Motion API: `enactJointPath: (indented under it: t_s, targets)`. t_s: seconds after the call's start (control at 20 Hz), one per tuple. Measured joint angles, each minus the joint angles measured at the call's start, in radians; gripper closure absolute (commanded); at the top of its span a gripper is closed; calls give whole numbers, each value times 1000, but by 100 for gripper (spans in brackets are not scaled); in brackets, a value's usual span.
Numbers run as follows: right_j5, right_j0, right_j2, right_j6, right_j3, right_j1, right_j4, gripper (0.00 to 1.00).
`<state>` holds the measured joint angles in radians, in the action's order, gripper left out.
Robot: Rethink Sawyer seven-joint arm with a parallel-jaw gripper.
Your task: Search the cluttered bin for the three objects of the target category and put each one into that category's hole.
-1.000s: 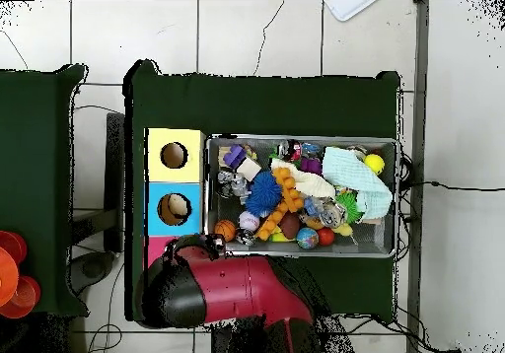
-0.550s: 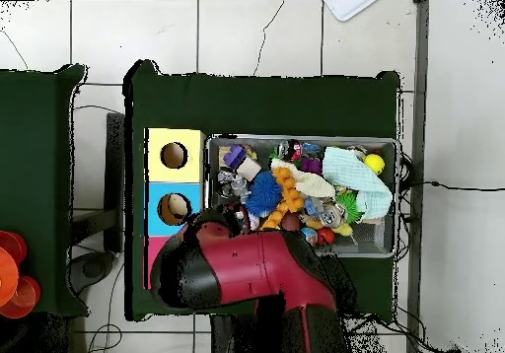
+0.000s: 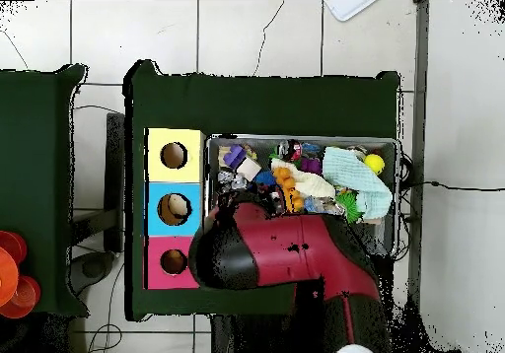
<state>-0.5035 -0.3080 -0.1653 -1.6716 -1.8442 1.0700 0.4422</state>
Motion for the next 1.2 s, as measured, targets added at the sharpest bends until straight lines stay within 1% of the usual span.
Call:
enactJointPath:
  t_s: [0.25, 0.6, 0.8, 1.15, 1.2]
  targets:
    - [1, -62, -13, 0, 20, -22, 34, 100]
    - [9, -147, -39, 0, 23, -59, 83, 100]
    - [40, -198, -60, 0, 23, -100, 130, 100]
    - [92, -260, -86, 0, 24, -167, 206, 100]
    - [104, -276, -93, 0, 26, -187, 232, 100]
